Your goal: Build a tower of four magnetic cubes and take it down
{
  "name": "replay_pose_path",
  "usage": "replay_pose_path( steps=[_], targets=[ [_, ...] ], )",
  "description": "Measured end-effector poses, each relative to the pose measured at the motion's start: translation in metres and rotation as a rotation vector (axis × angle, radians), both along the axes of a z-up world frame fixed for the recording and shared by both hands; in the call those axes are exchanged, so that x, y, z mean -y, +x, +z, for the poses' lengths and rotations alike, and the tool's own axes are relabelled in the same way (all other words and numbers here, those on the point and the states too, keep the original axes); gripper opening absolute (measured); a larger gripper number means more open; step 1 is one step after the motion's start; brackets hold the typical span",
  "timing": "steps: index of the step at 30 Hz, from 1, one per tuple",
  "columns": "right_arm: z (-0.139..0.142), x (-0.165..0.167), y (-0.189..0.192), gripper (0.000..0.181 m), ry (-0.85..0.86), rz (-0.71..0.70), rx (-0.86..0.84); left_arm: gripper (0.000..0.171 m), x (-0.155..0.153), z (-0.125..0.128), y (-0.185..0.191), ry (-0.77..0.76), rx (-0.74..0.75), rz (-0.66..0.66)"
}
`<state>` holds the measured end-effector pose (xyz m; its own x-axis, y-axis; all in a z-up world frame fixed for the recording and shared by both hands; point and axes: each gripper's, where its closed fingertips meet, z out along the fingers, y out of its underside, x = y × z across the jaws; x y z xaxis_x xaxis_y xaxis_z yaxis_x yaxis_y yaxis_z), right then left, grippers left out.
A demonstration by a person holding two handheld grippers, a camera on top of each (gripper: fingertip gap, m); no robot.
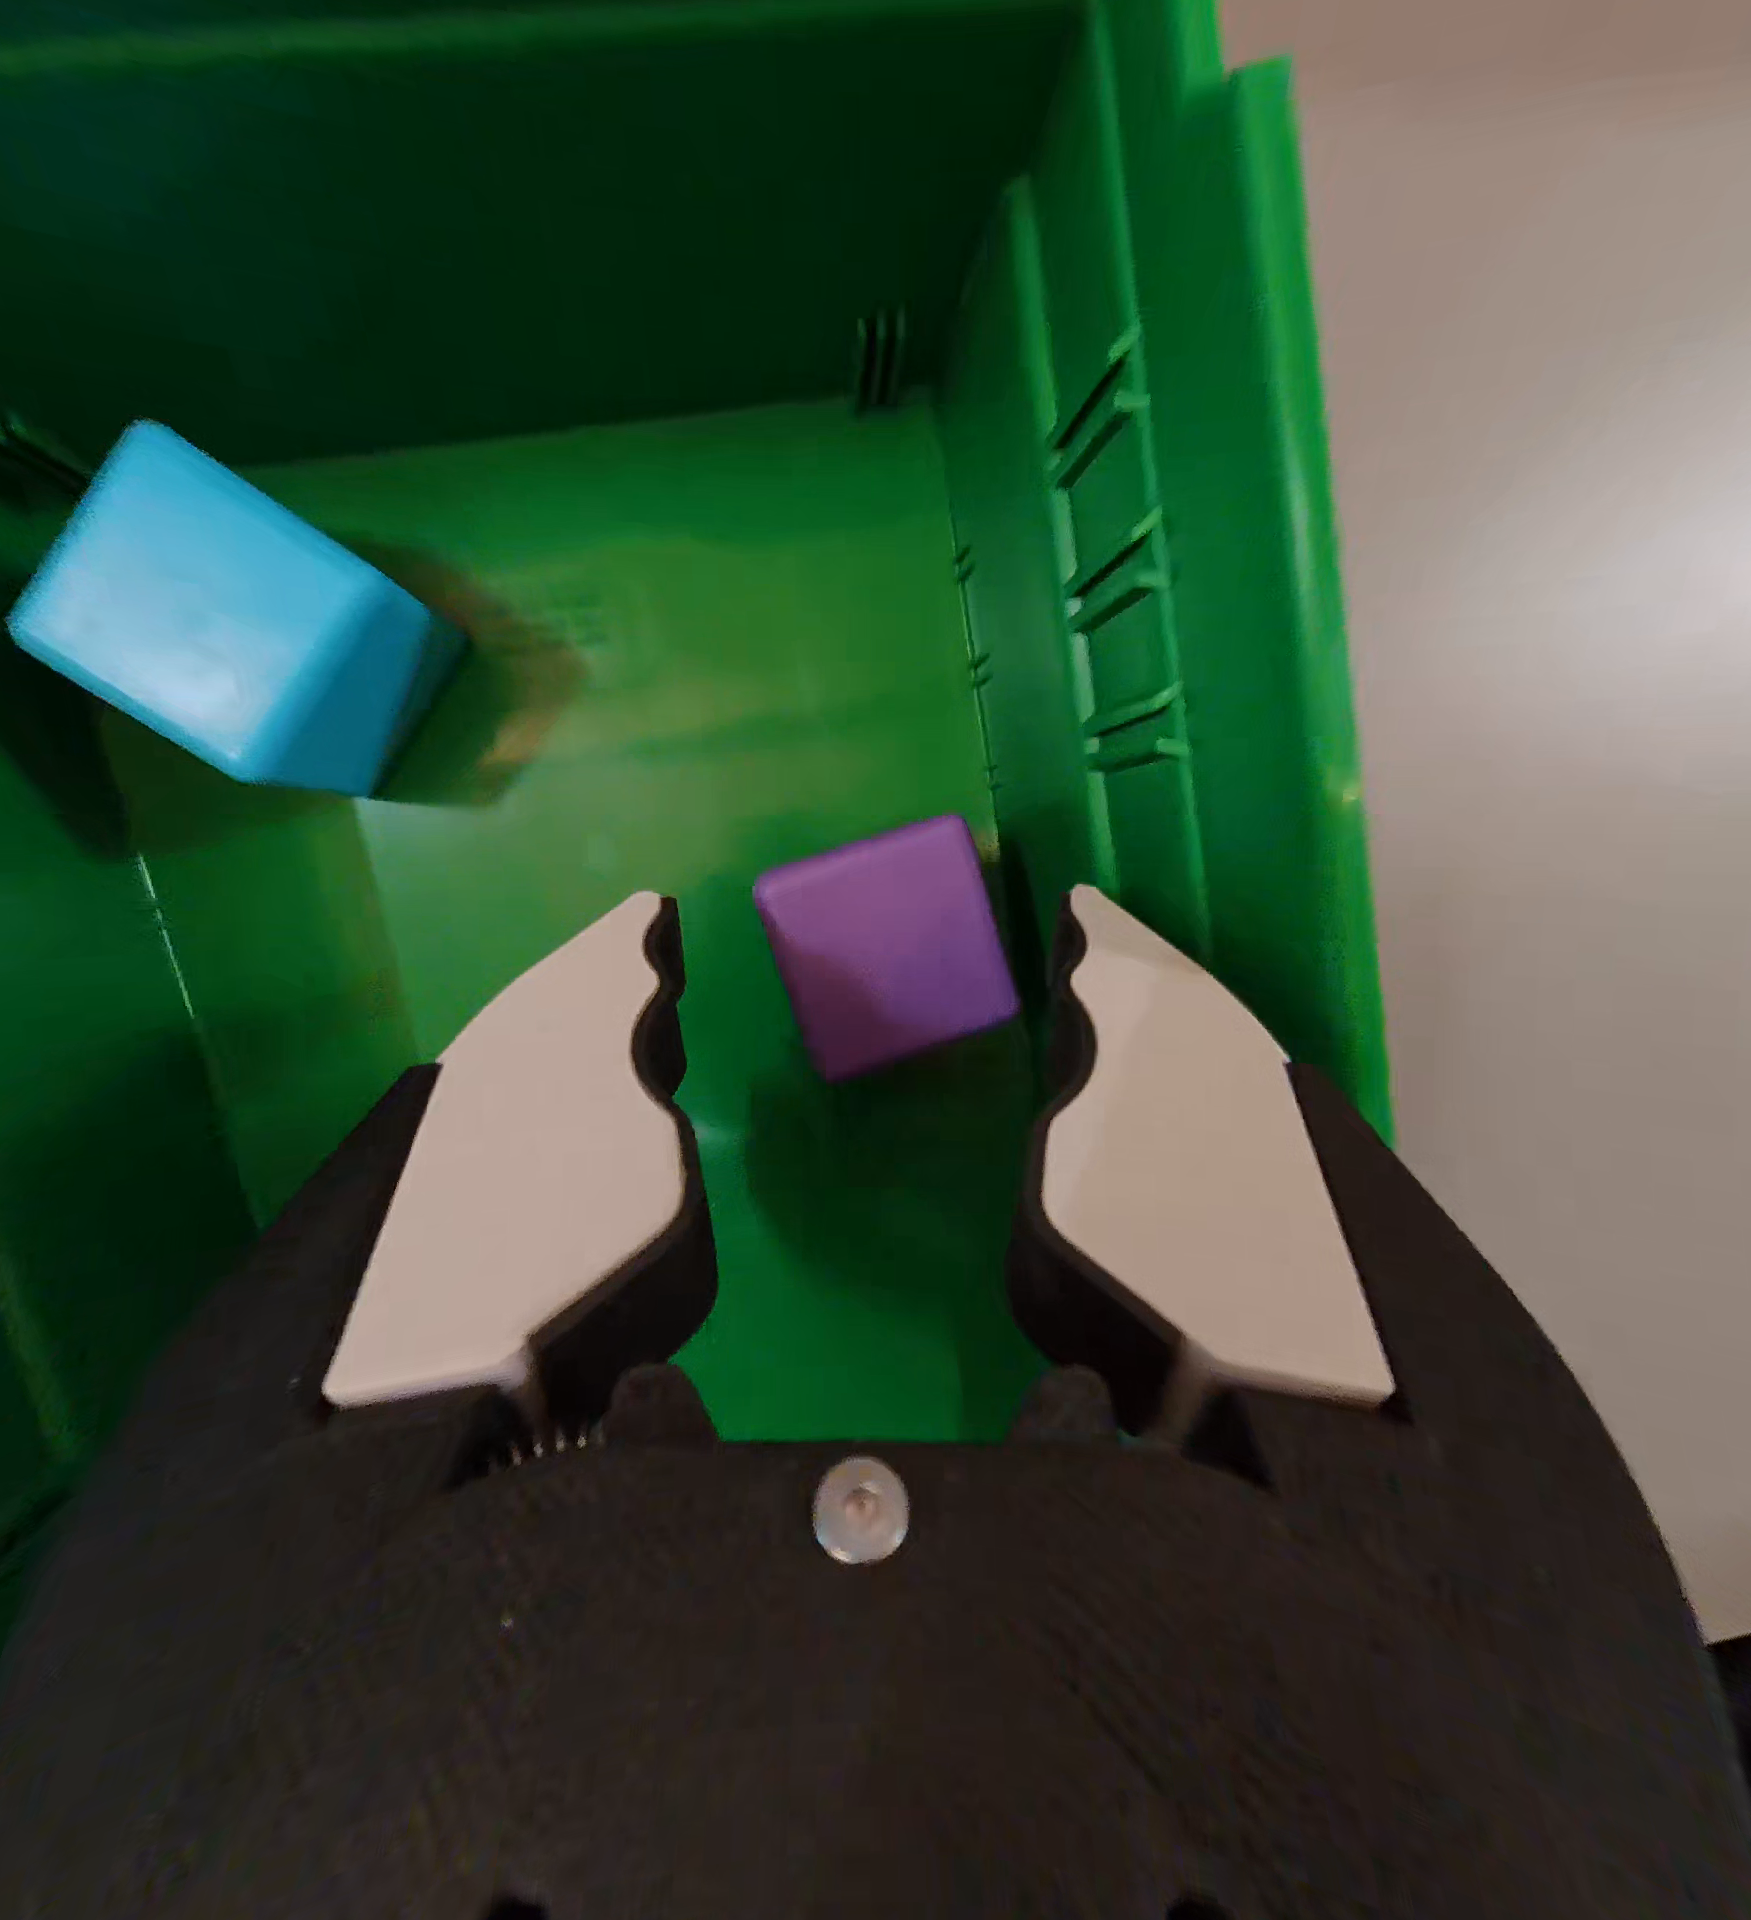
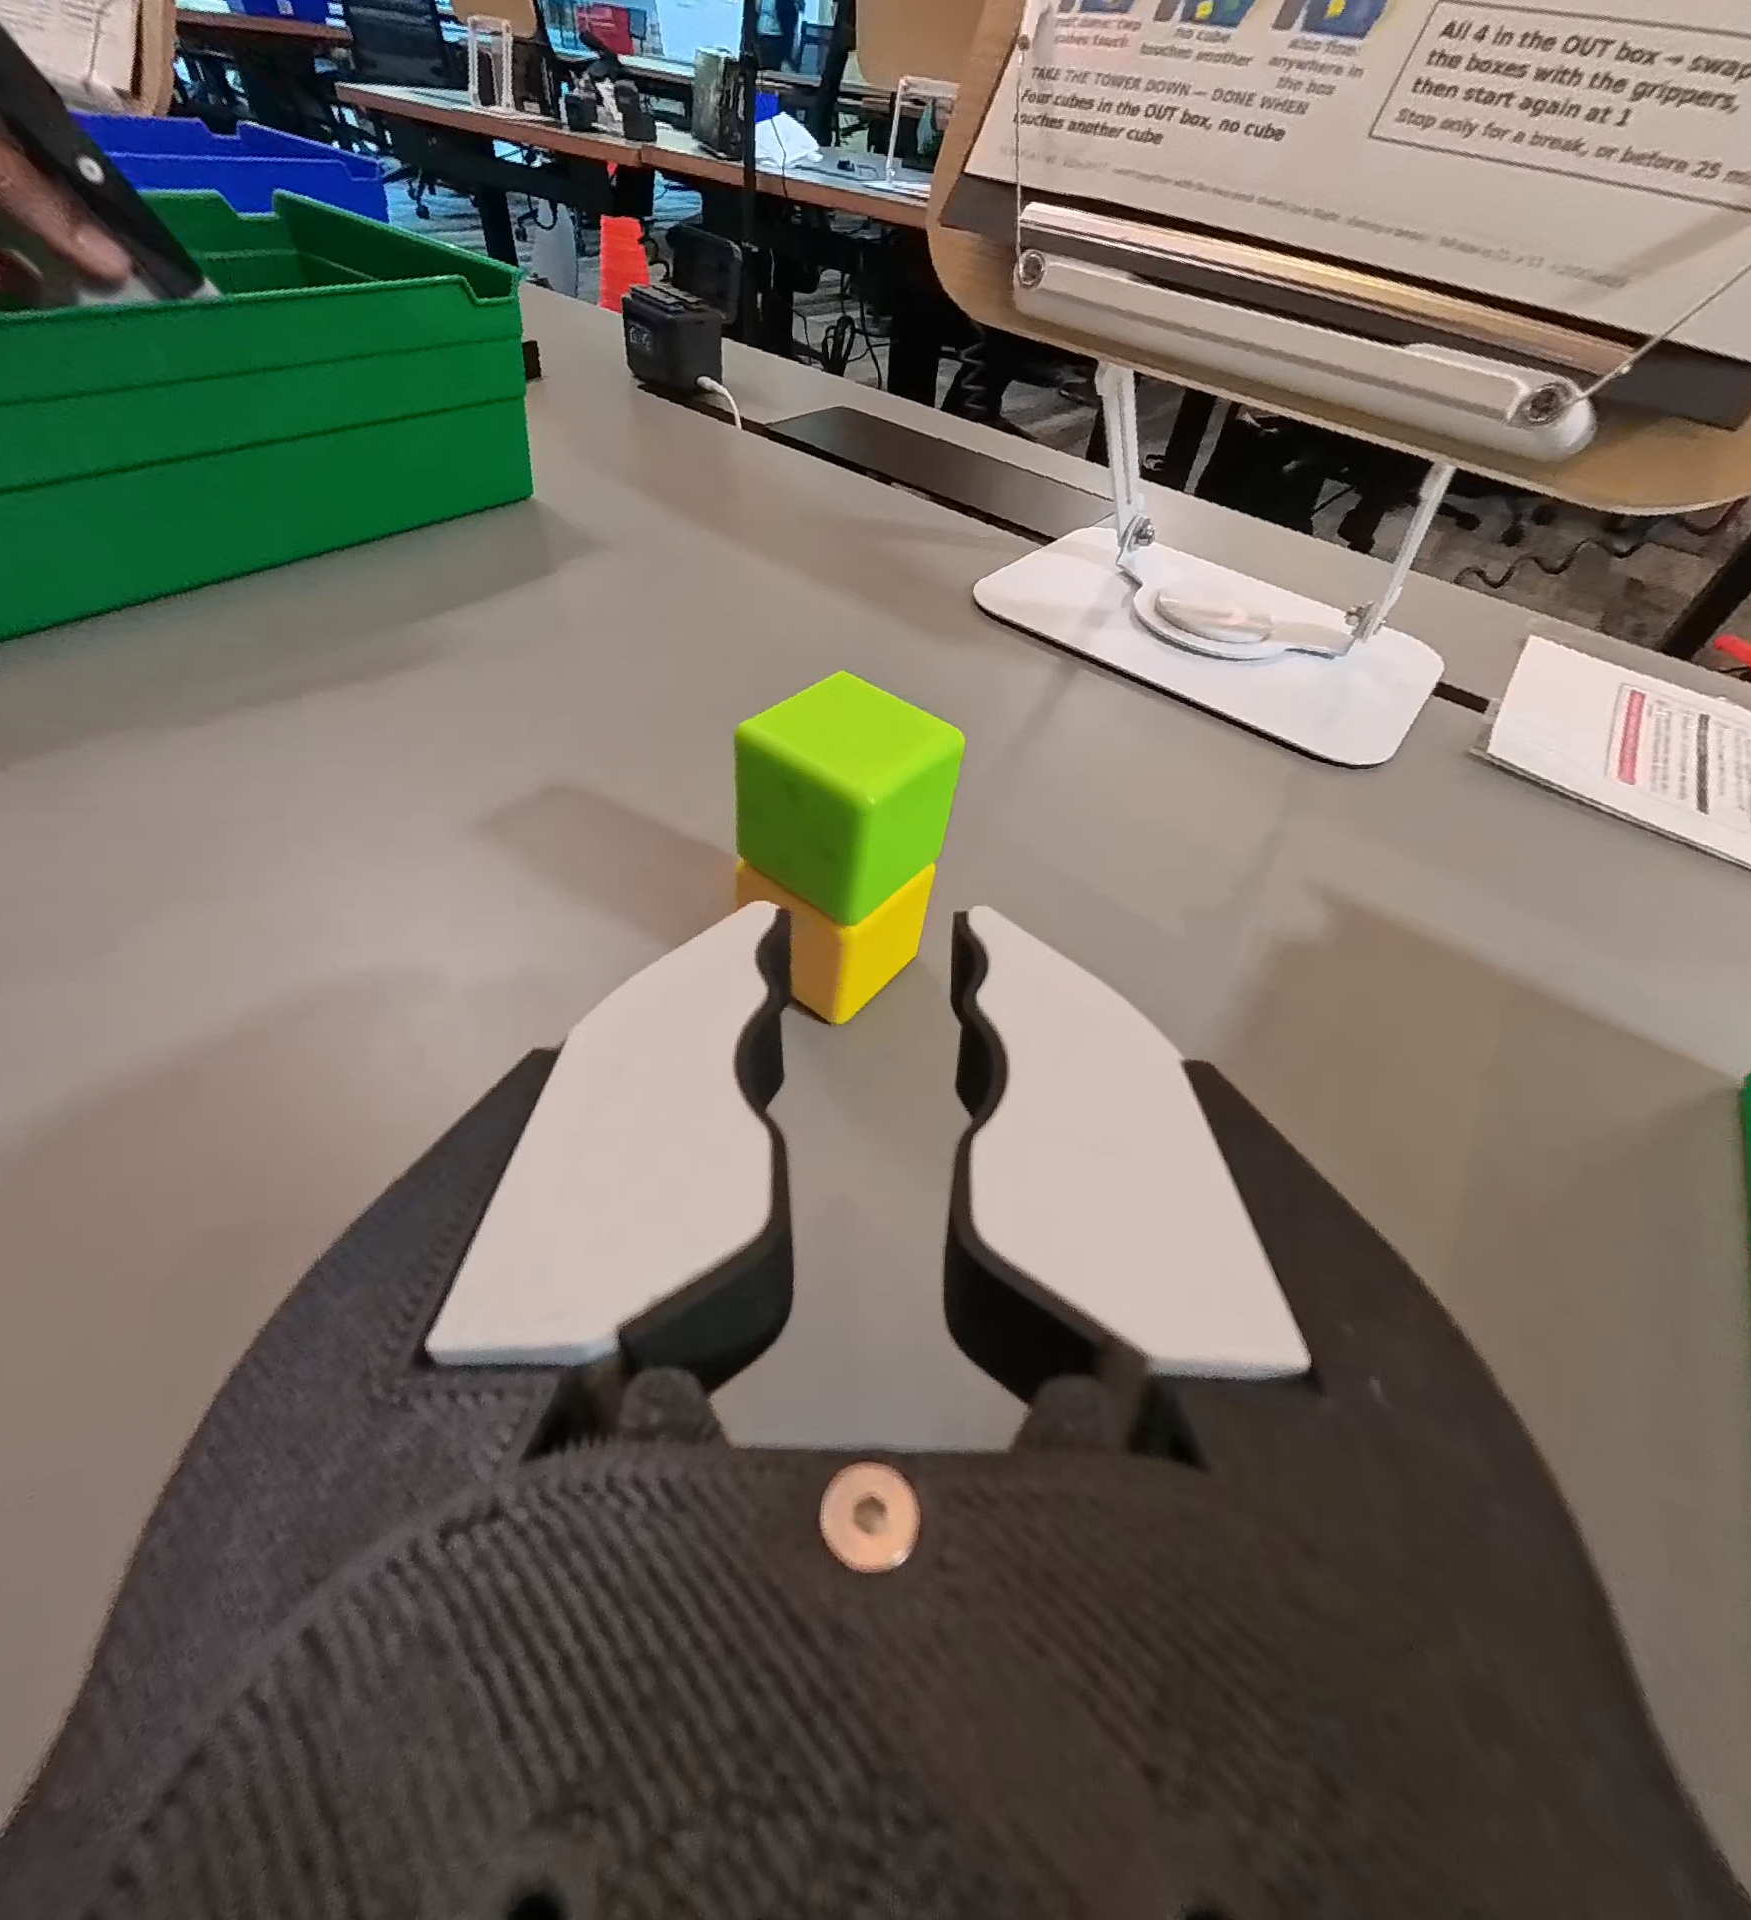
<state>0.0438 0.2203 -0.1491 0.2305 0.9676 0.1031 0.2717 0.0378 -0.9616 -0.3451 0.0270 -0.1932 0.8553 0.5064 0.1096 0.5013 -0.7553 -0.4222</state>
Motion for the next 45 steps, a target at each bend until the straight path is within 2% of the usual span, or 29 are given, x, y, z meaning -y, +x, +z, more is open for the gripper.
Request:
replay_pose_path(
  steps=[2, 5, 10, 13, 17, 22, 24, 27, 29, 34, 37, 39, 42, 45],
  targets=[
    [0.000, 0.000, -0.001, 0.030, 0.004, 0.003, 0.002, 0.070, 0.008, -0.013, -0.001, -0.079, -0.008, 0.000],
    [0.000, 0.000, 0.000, 0.030, 0.001, 0.001, -0.002, 0.082, 0.017, -0.023, 0.000, -0.136, 0.001, -0.013],
    [0.000, -0.001, 0.001, 0.030, 0.000, -0.004, -0.002, 0.074, 0.035, -0.018, -0.014, -0.182, -0.050, 0.011],
    [0.001, -0.001, 0.001, 0.030, 0.002, -0.005, -0.003, 0.069, 0.038, -0.016, -0.016, -0.153, -0.037, 0.016],
    [0.000, -0.001, 0.001, 0.030, 0.002, -0.005, -0.001, 0.067, 0.031, -0.019, -0.009, -0.137, -0.029, -0.056],
    [0.000, -0.001, 0.001, 0.030, 0.004, -0.003, 0.000, 0.053, 0.037, -0.035, -0.007, -0.253, -0.095, -0.163],
    [0.000, -0.001, 0.001, 0.030, 0.005, -0.003, -0.001, 0.053, 0.032, -0.033, -0.008, -0.203, -0.079, -0.157],
    [0.000, -0.001, 0.001, 0.030, 0.005, -0.004, -0.001, 0.052, 0.022, -0.015, -0.014, -0.046, -0.034, -0.087],
    [0.000, -0.001, 0.001, 0.030, 0.004, -0.006, -0.002, 0.051, 0.020, 0.005, -0.025, 0.039, -0.076, -0.039],
    [-0.001, -0.001, 0.001, 0.030, 0.005, -0.004, 0.004, 0.051, 0.001, 0.080, -0.026, 0.320, -0.184, -0.038],
    [-0.001, -0.001, 0.001, 0.030, 0.007, -0.006, 0.005, 0.051, -0.023, 0.127, 0.004, 0.467, -0.233, -0.159],
    [-0.002, -0.002, 0.002, 0.030, 0.007, -0.009, 0.007, 0.051, -0.043, 0.149, 0.032, 0.524, -0.265, -0.279],
    [-0.002, -0.003, 0.006, 0.030, 0.008, -0.019, 0.007, 0.051, -0.075, 0.159, 0.073, 0.562, -0.249, -0.394],
    [-0.001, -0.005, 0.013, 0.030, 0.011, -0.035, 0.005, 0.051, -0.111, 0.152, 0.113, 0.584, -0.185, -0.492]
  ],
)
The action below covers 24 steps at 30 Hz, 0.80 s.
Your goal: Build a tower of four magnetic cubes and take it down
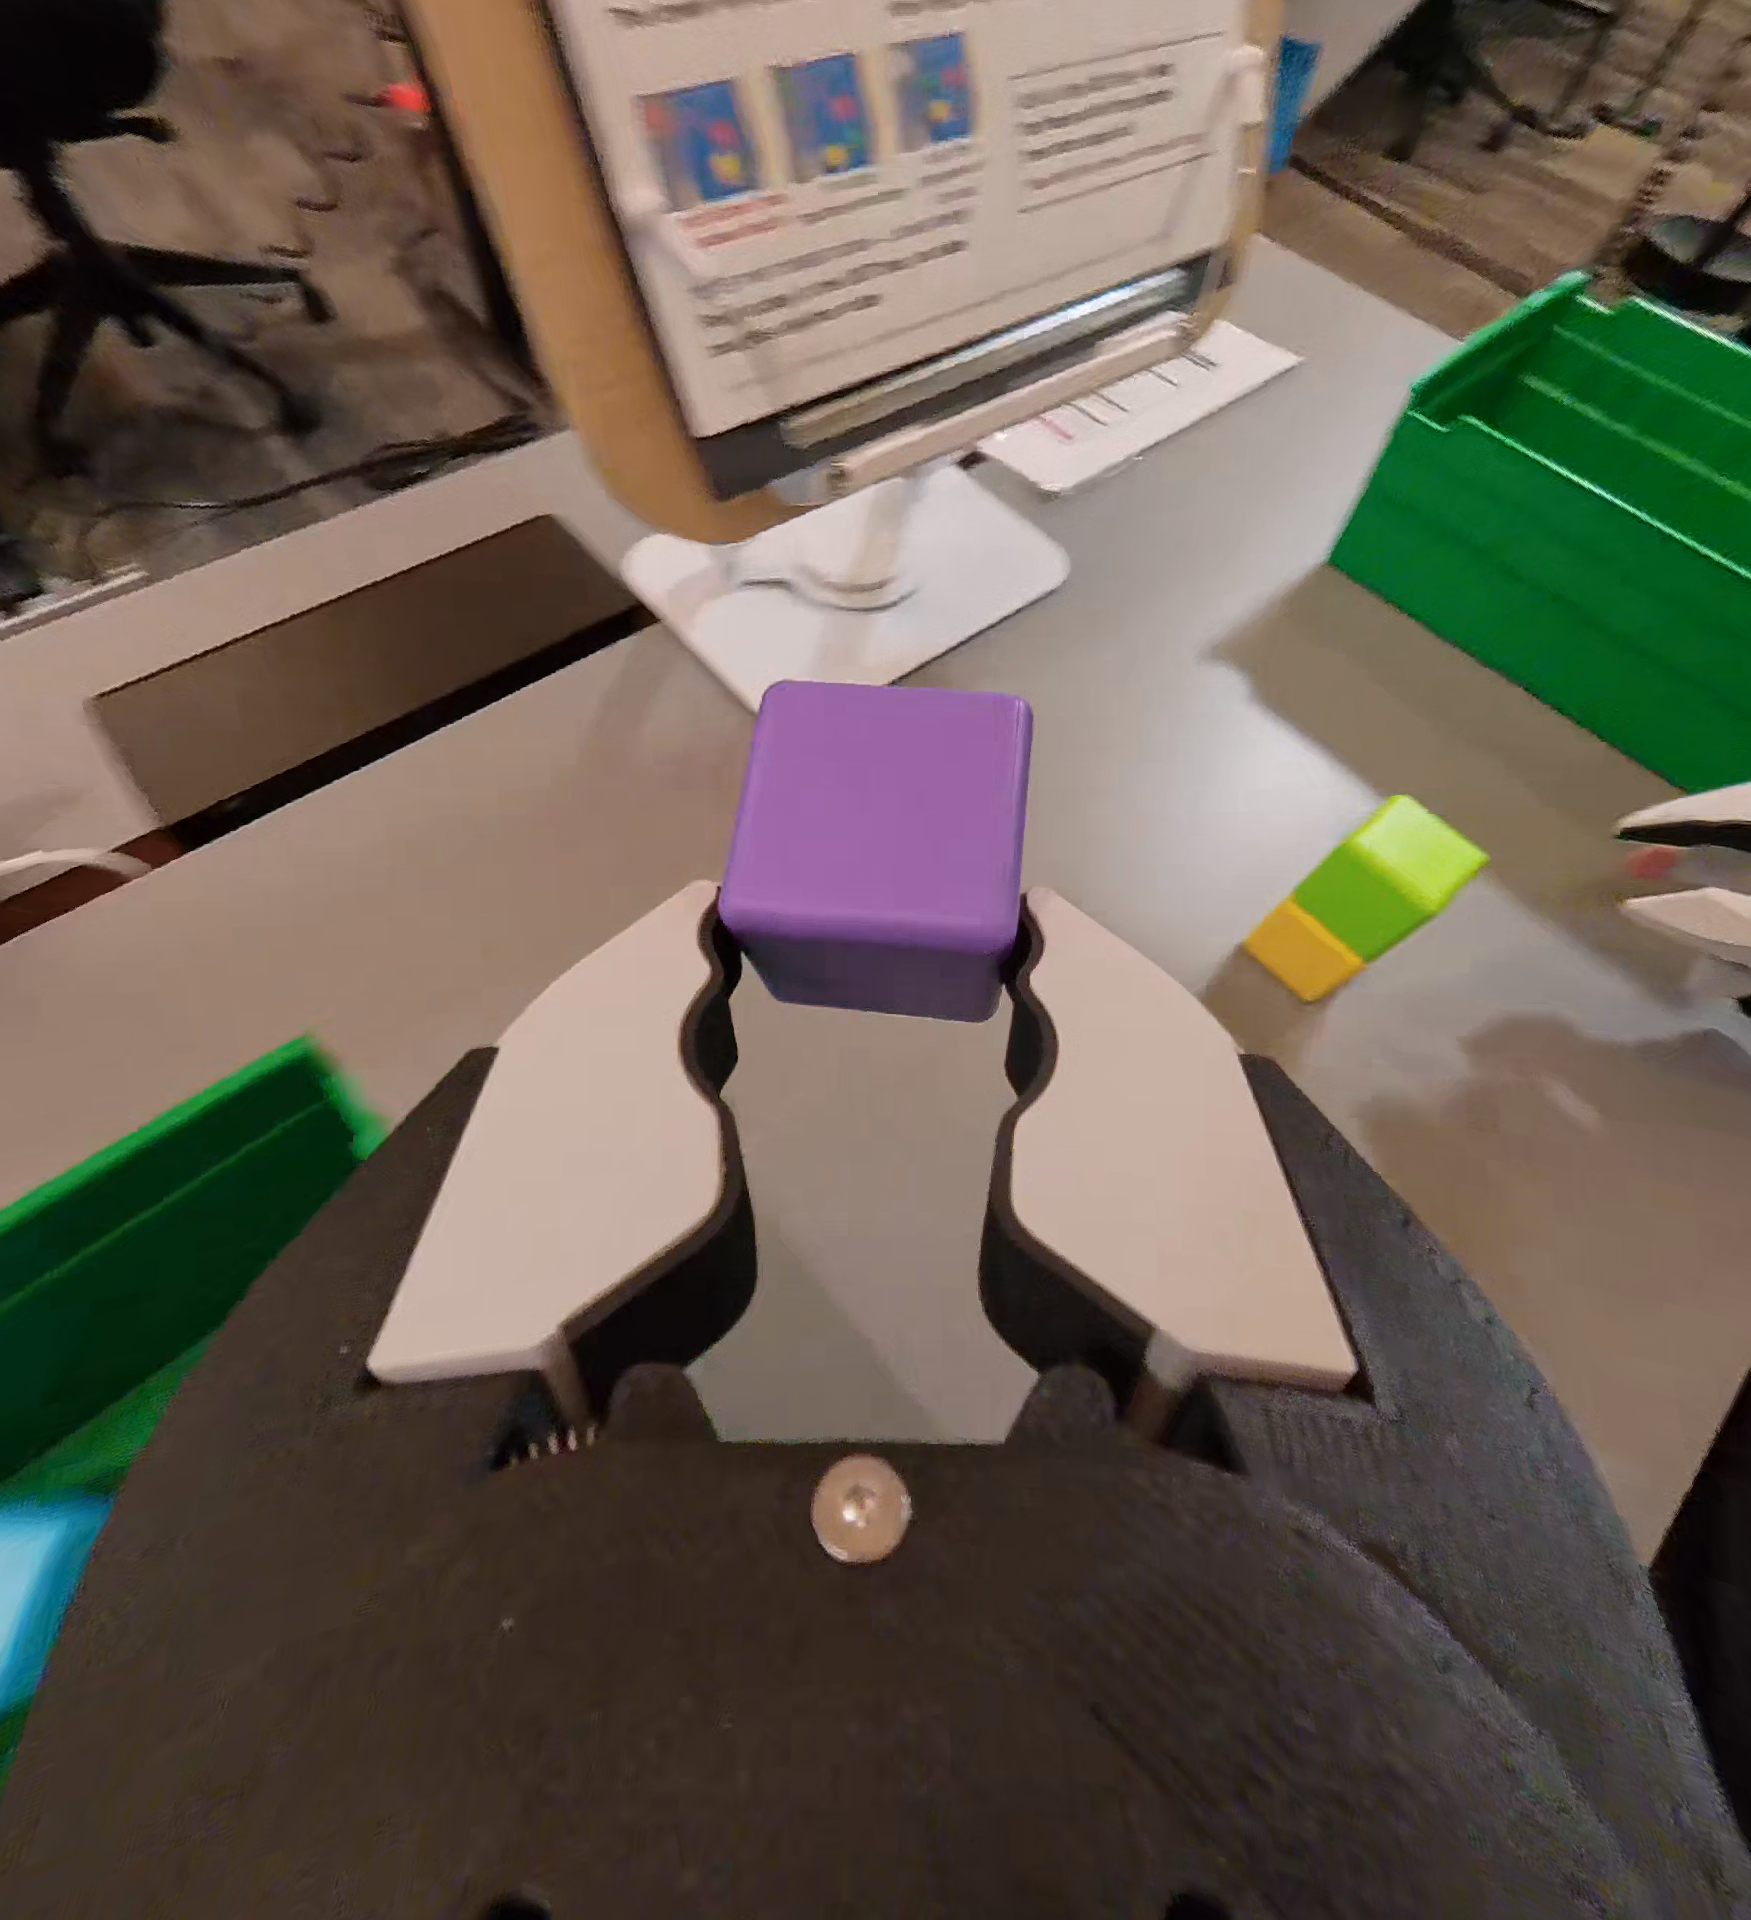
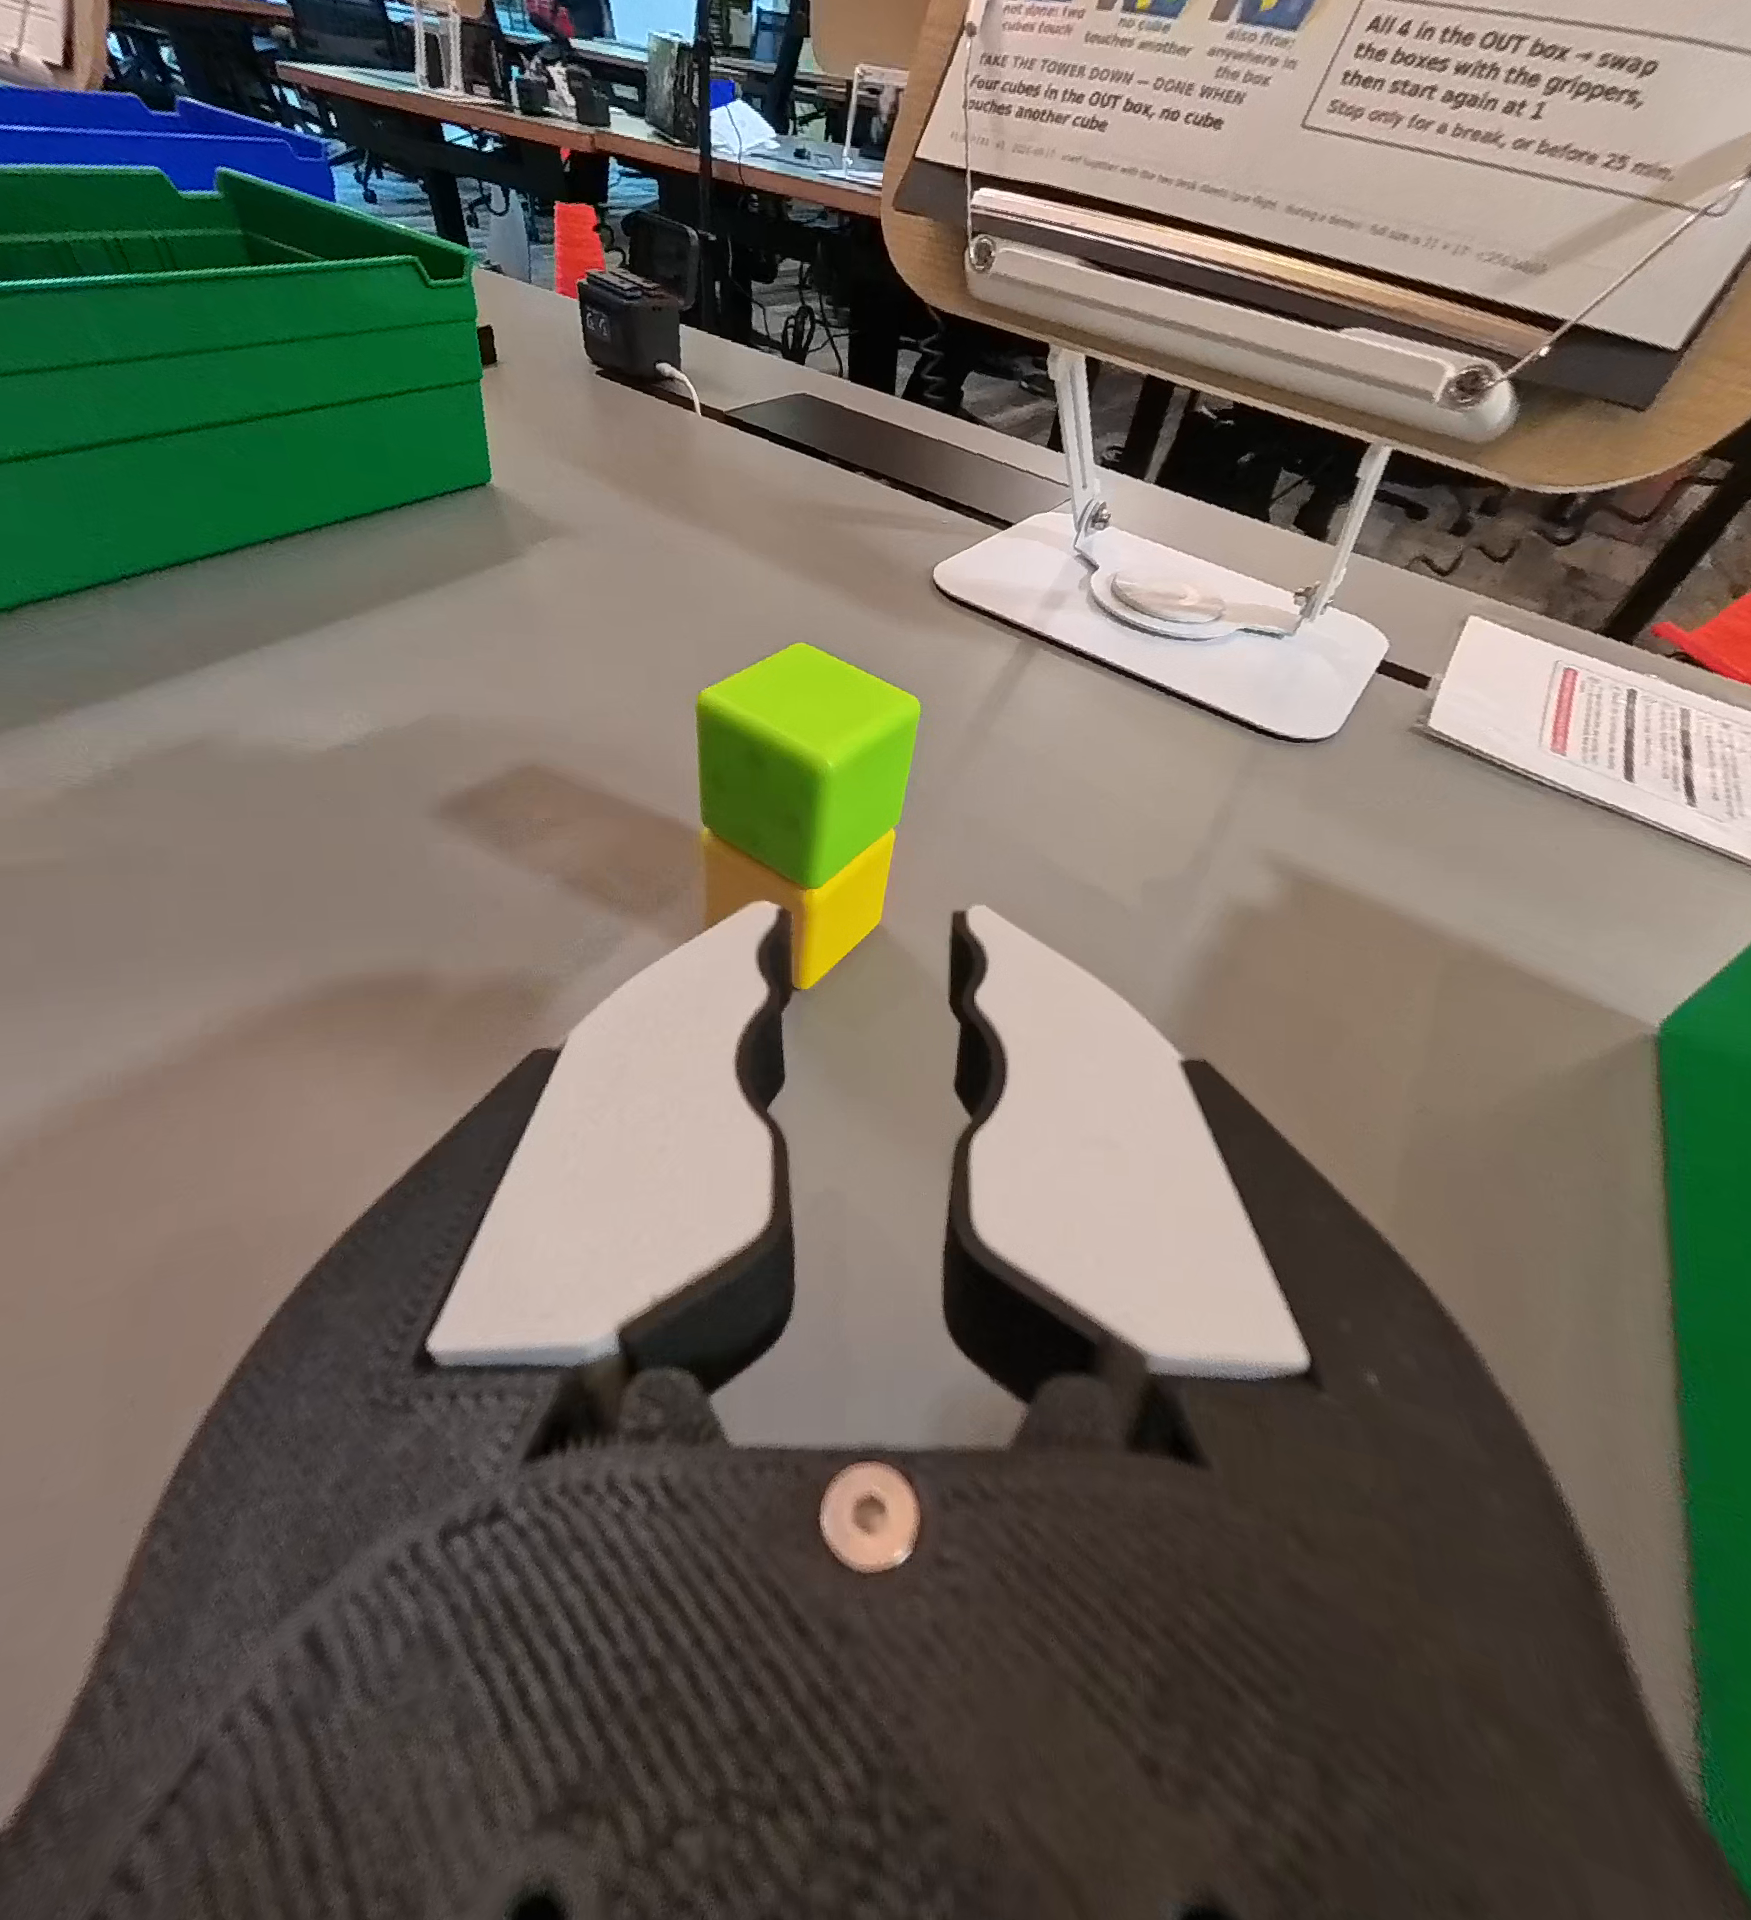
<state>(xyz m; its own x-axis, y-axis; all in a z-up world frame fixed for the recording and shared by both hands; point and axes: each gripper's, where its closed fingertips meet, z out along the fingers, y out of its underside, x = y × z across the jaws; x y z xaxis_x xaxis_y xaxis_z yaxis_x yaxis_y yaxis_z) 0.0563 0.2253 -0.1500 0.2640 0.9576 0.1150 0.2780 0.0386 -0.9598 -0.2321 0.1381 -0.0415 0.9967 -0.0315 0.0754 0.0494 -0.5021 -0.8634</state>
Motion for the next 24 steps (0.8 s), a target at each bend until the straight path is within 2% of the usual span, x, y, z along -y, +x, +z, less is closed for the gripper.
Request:
replay_pose_path(
  steps=[6, 12, 17, 24],
  targets=[
    [0.000, -0.006, 0.018, 0.030, -0.003, -0.050, -0.002, 0.051, -0.058, -0.030, 0.090, -0.067, -0.025, -0.268],
    [0.000, -0.010, 0.037, 0.029, -0.006, -0.100, -0.002, 0.051, -0.086, -0.050, 0.161, -0.096, -0.090, -0.486],
    [-0.001, -0.011, 0.048, 0.029, -0.003, -0.128, 0.003, 0.051, -0.095, -0.068, 0.186, -0.125, -0.164, -0.592],
    [0.000, -0.013, 0.057, 0.029, -0.016, -0.149, -0.007, 0.051, -0.097, -0.080, 0.211, -0.146, -0.161, -0.700]
  ],
)
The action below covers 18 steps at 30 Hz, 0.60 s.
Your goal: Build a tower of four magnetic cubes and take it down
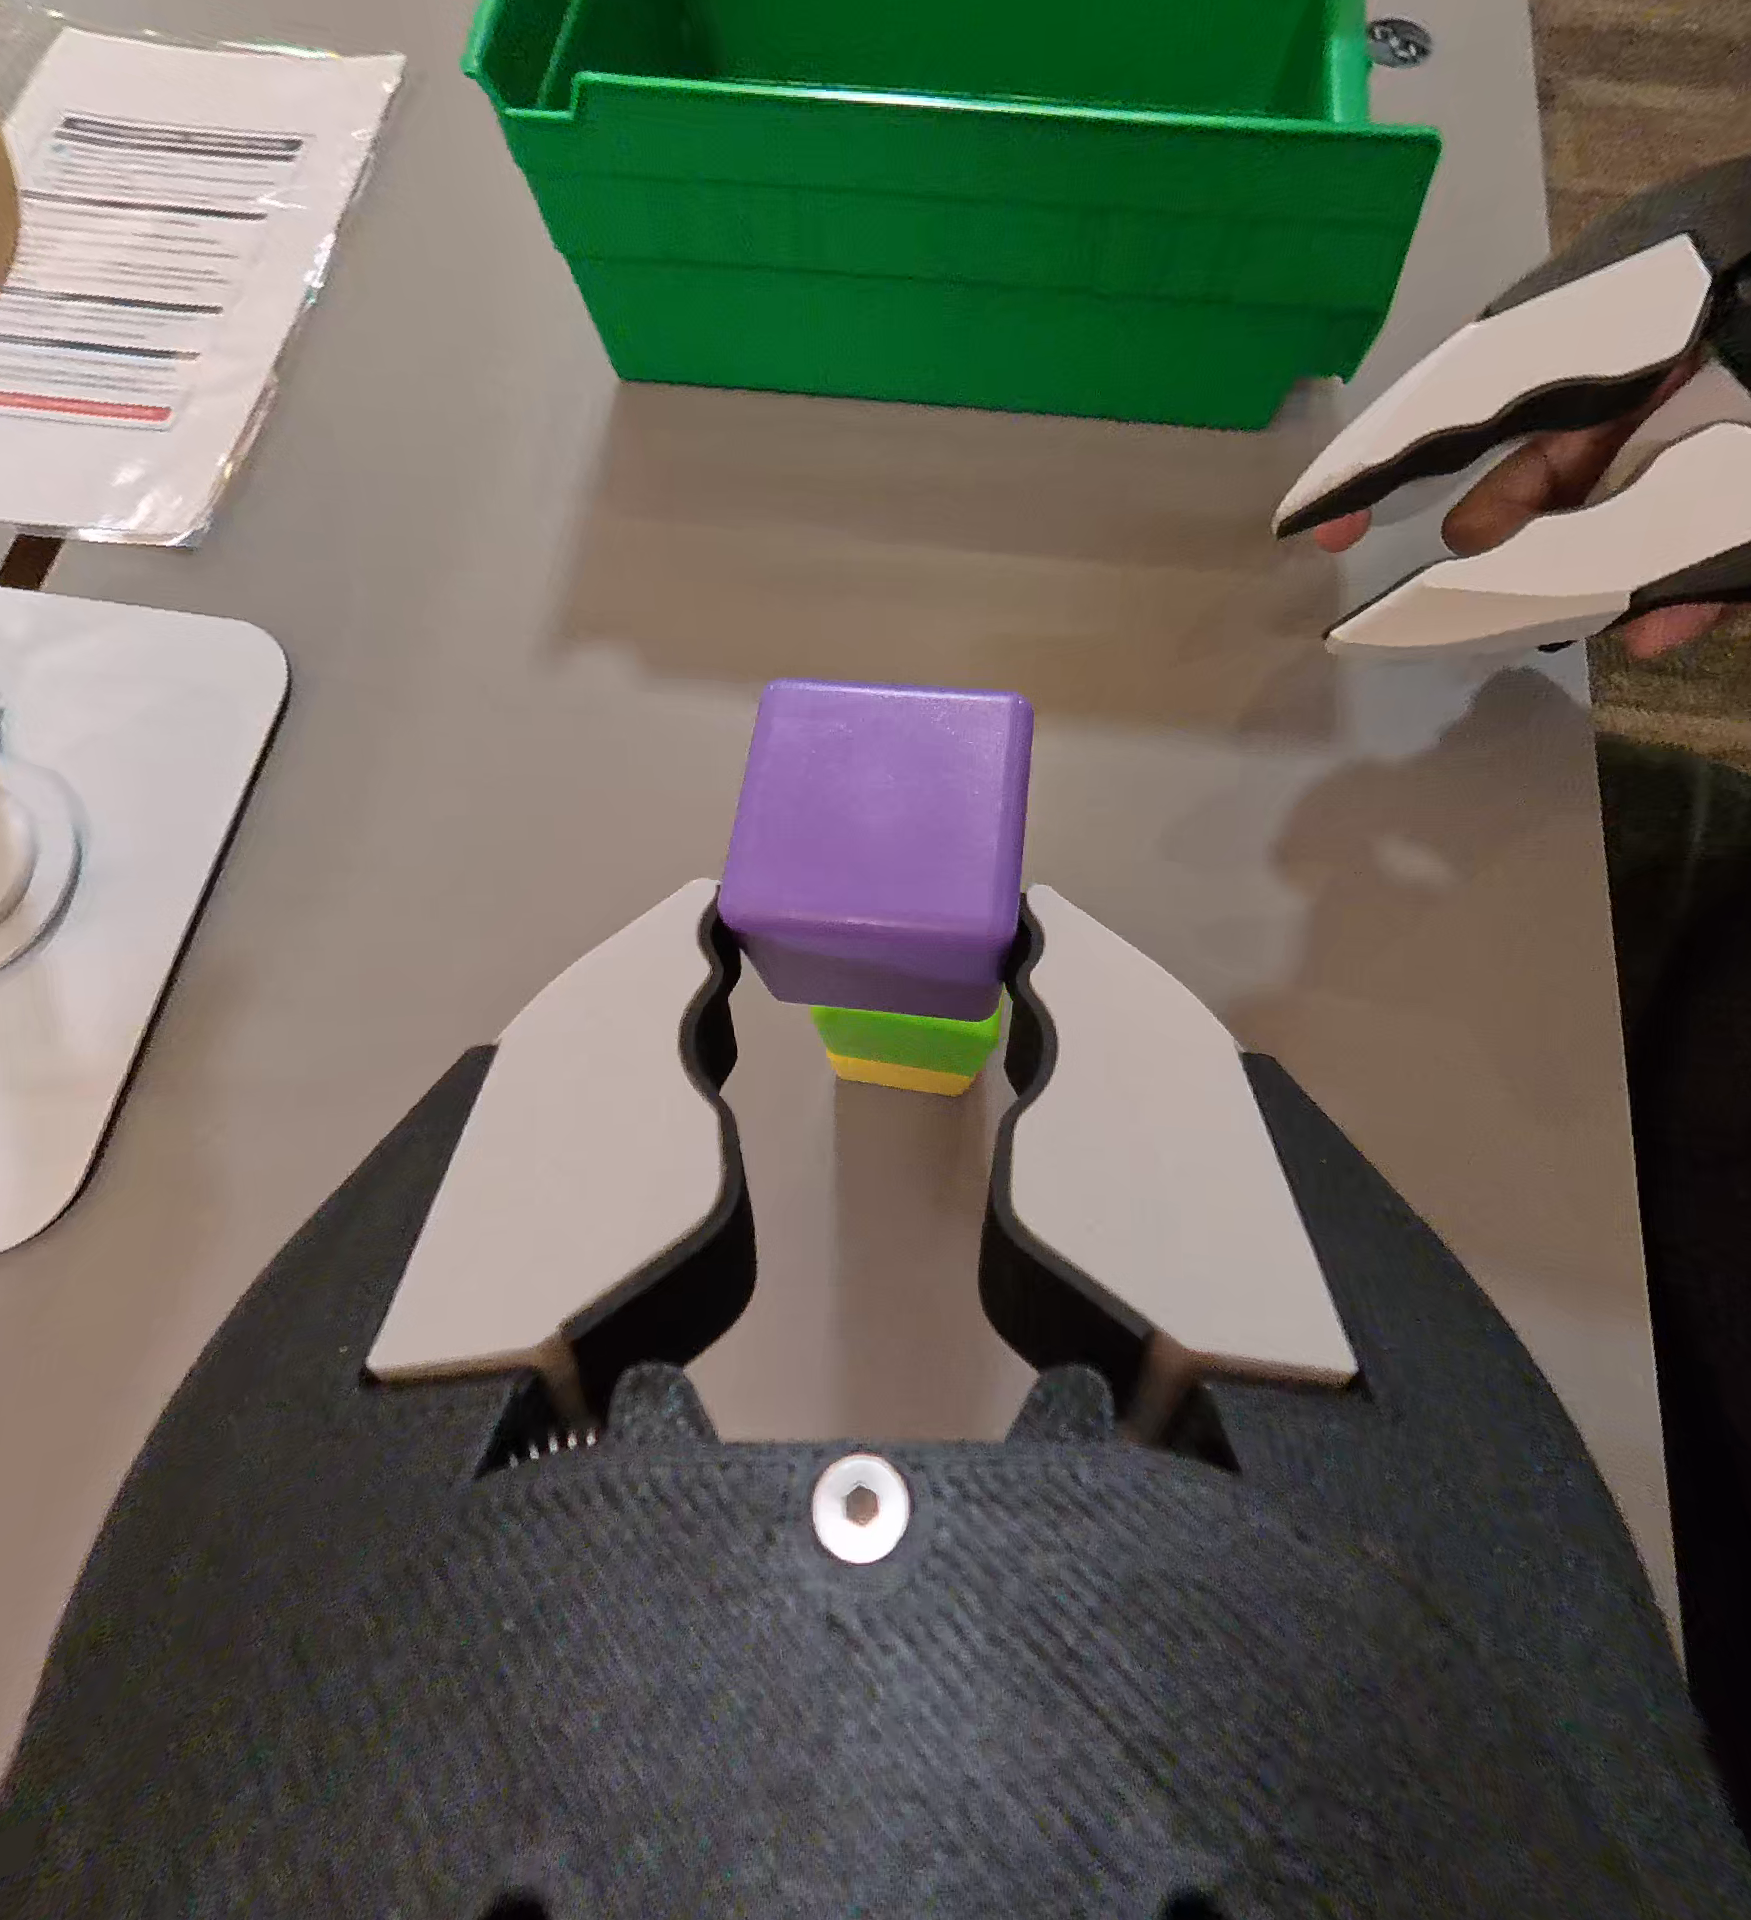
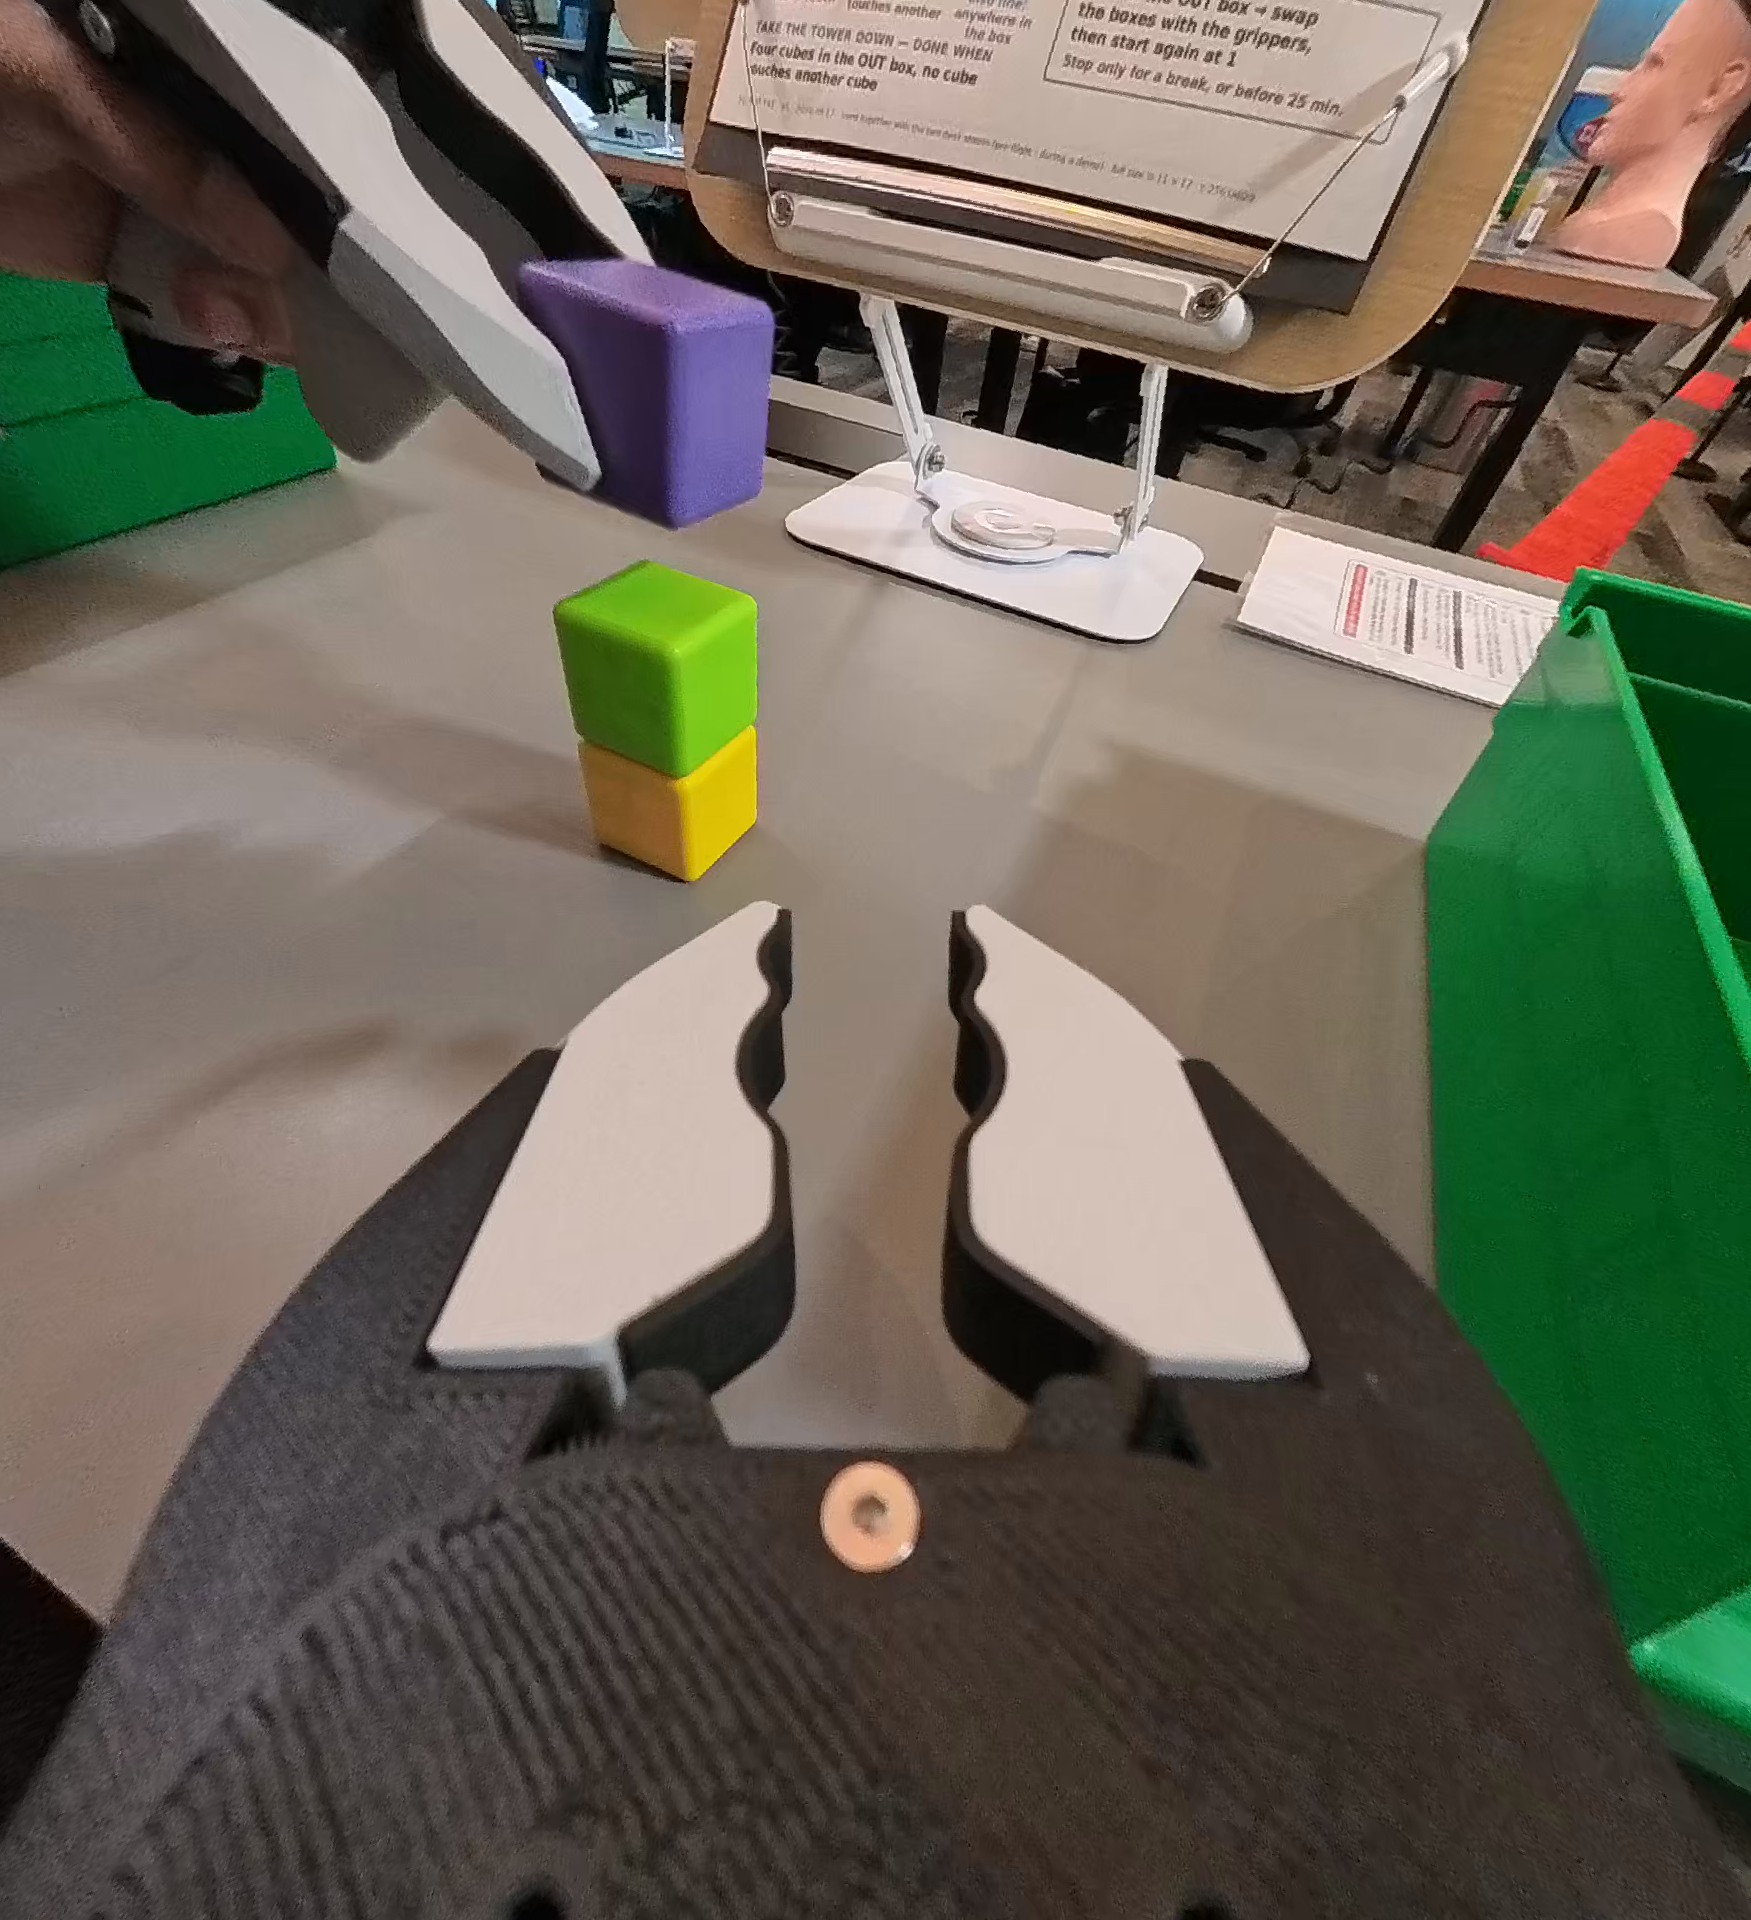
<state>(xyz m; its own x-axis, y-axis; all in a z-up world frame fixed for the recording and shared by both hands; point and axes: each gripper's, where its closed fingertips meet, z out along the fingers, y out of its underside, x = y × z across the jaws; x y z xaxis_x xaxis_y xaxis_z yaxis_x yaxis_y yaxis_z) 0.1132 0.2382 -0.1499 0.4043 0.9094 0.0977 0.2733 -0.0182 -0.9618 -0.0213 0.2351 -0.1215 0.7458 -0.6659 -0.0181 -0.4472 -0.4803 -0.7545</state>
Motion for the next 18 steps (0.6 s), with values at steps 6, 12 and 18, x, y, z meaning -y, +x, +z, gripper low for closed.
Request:
replay_pose_path(
  steps=[6, 12, 18],
  targets=[
    [0.000, 0.002, -0.001, 0.029, -0.004, 0.007, -0.001, 0.051, 0.000, -0.010, 0.009, 0.036, 0.006, -0.067],
    [0.000, 0.002, -0.001, 0.029, -0.001, 0.005, 0.004, 0.051, -0.001, -0.018, 0.001, 0.016, 0.036, -0.054],
    [-0.001, 0.001, -0.001, 0.029, 0.000, 0.005, 0.006, 0.050, 0.001, -0.021, 0.006, 0.004, 0.015, -0.072]
  ],
)
